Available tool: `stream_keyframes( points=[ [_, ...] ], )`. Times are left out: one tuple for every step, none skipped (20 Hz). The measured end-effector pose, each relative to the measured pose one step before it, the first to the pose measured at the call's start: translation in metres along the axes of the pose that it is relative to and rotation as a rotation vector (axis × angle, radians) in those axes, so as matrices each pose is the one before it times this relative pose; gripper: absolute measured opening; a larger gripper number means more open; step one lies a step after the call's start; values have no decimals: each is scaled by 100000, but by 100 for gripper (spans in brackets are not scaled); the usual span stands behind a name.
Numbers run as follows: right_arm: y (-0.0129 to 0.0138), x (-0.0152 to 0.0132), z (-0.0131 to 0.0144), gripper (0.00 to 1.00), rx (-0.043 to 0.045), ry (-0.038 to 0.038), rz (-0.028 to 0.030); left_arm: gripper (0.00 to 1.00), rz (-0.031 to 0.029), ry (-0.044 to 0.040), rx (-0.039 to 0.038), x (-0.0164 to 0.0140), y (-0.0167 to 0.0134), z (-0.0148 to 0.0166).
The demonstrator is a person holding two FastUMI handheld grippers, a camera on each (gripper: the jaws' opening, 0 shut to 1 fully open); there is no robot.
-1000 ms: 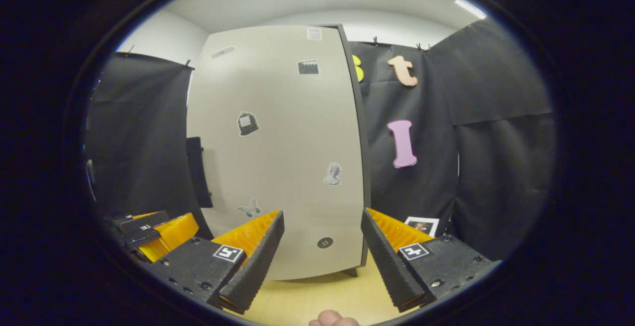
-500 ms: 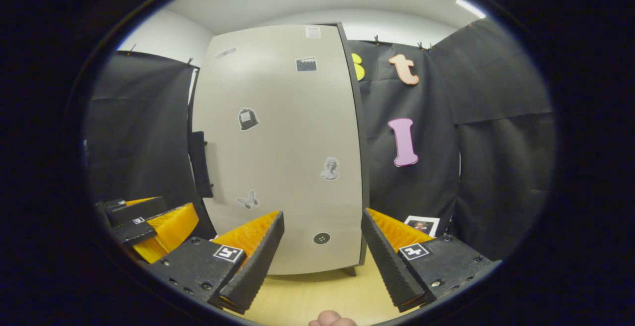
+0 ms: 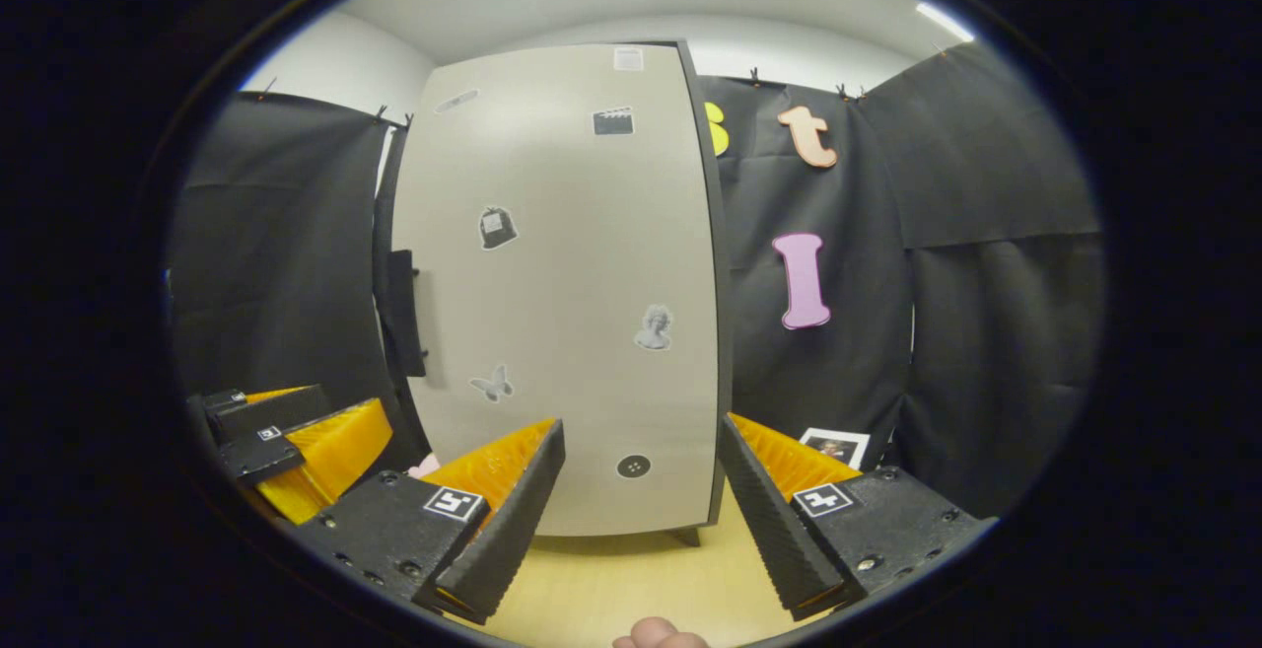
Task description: Open the cabinet door with the right hand, grasp the bottle in the cabinet with the left hand and place it on the coaster, then close the cabinet door with the right hand.
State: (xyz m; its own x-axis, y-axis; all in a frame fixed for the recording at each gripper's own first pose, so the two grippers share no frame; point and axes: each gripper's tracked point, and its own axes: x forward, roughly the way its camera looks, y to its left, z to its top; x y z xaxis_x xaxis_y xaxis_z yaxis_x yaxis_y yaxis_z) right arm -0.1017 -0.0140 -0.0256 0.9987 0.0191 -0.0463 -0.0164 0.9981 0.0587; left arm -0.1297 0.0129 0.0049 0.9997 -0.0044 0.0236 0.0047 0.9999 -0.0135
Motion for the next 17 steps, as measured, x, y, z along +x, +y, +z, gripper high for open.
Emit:
stream_keyframes(
  points=[
    [62, 19, 92, 95, -78, 34, 126, 95, 234, -31, -333, -6, 16, -1],
    [-7, -38, 15, 99, -100, 37, 95, 95, 129, 52, -363, 60, -33, -60],
    [82, -16, 8, 95, -356, 5, 207, 95, 92, 173, -184, 17, -39, -53],
    [-24, -15, -4, 95, -517, 186, 136, 95, -30, 199, 51, 4, 6, -40],
    [134, -142, -26, 99, -446, 45, 318, 95, -39, 468, 237, -38, -9, -71],
    [-8, -53, -5, 95, -277, 108, -98, 95, -4, 258, 390, -72, 52, -73],
    [-25, -18, -2, 95, 68, -90, 0, 95, -207, -124, 19, -31, -3, 25],
    [17, -31, 66, 99, 107, 8, 92, 95, -189, -463, -158, 72, -3, 126],
    [-27, -102, 54, 95, 110, -163, -109, 95, 14, -472, -25, 100, -21, 67],
    [-10, -22, 81, 99, 42, -68, -62, 95, 39, -309, 41, 103, -28, -15],
    [6, -78, 21, 95, -15, -52, -70, 95, 63, -32, 68, 10, 39, 1],
    [49, -28, -54, 95, -177, 440, 317, 95, 204, 143, 36, -93, 87, 9],
    [286, -53, -76, 99, -171, 131, 955, 95, 21, 343, -184, -69, 5, -28],
    [185, -97, 90, 95, -125, -184, 553, 95, -343, 425, -290, -147, -85, 4],
    [82, -166, 212, 95, -246, -735, 445, 95, -1015, -5, -298, -79, -236, -9],
    [171, -103, 293, 95, -301, -905, 488, 95, 296, -293, 499, 10, 190, 81],
    [84, -91, 176, 99, -475, -699, -197, 95, 565, -764, 1127, 39, 314, 184]
  ],
)
